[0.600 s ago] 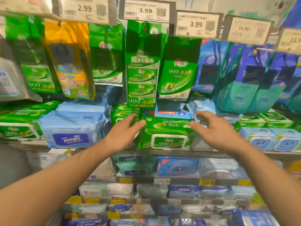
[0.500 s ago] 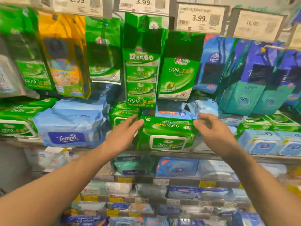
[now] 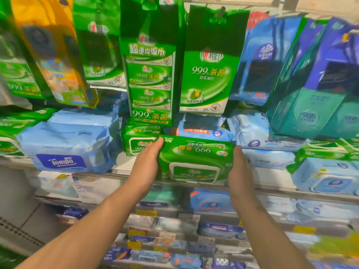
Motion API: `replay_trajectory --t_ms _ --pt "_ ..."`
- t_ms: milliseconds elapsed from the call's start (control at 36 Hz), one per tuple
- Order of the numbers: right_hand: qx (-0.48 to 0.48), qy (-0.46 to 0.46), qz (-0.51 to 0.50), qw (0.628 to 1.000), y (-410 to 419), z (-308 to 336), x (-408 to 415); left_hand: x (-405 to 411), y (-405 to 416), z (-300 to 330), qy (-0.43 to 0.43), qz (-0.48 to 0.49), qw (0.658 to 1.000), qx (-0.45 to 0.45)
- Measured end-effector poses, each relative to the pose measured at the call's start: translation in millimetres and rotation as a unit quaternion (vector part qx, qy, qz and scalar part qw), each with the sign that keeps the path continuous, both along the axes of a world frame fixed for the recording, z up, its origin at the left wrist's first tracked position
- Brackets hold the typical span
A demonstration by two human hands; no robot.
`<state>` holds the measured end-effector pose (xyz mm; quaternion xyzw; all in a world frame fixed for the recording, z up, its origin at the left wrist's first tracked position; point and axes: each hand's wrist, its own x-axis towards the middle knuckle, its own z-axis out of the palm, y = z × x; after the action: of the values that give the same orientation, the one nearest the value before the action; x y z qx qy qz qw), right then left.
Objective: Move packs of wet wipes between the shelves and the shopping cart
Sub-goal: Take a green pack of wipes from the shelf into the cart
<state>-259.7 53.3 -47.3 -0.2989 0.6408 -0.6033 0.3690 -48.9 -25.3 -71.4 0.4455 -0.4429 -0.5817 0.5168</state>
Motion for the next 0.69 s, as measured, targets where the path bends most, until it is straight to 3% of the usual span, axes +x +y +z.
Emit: replay_trajectory --t_ms 333,500,694 --pt "-0.066 -0.128 0.015 0.989 -17.9 -5.5 1.7 -27.7 18.8 25.1 0.082 -0.009 0.996 0.021" --pt "-0.071 -0.14 0.017 0.987 -22.3 -10.2 1.8 -19.8 -8.4 -18.4 0.08 -0.009 0.995 0.055" --pt "-0.089 -0.154 0.026 0.984 -19.0 -7.5 0.9 -24.6 14.2 15.9 0.076 -0.027 0.995 0.054"
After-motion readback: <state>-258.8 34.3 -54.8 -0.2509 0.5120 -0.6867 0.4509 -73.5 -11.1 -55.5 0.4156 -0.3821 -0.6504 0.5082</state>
